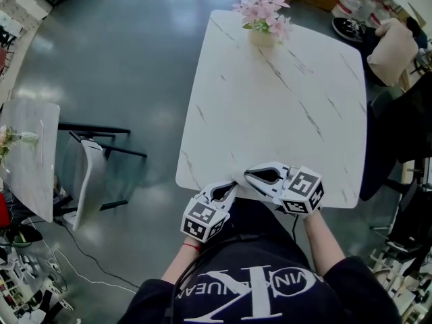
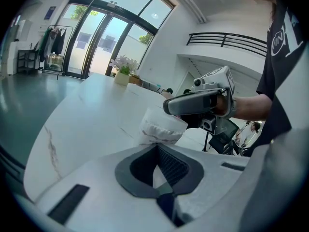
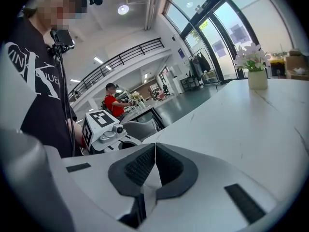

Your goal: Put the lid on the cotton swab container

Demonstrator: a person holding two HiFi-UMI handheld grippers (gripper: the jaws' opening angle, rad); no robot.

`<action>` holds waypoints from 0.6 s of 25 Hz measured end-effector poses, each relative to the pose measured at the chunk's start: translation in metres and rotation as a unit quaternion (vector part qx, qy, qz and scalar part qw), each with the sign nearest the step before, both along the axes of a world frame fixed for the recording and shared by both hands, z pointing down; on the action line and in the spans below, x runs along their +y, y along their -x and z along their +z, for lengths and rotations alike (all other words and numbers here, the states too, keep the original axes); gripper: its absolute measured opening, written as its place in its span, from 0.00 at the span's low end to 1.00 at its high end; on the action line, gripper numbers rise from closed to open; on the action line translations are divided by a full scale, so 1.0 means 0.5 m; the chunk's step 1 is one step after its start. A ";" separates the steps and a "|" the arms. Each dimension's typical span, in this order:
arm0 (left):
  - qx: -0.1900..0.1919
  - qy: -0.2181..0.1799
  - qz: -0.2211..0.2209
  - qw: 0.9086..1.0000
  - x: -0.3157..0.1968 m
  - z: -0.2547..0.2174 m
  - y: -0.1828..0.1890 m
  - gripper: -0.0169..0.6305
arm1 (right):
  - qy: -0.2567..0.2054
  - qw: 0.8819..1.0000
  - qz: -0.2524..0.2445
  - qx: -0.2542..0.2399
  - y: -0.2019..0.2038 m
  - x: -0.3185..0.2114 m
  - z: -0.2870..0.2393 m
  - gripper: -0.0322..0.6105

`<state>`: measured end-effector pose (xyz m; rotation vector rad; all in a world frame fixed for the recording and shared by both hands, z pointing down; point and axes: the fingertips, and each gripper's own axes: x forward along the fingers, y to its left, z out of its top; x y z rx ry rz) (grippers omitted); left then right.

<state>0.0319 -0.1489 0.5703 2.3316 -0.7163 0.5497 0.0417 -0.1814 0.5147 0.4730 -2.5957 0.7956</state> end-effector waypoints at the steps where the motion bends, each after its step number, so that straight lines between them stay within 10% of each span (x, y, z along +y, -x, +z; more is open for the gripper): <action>1: 0.001 0.000 0.000 1.000 0.000 0.000 0.000 0.03 | -0.003 1.000 0.001 0.005 0.001 0.001 0.001 0.05; 15: 0.000 -0.026 0.007 1.000 -0.006 -0.030 0.023 0.03 | -0.114 0.987 -0.037 0.106 0.017 0.019 0.005 0.05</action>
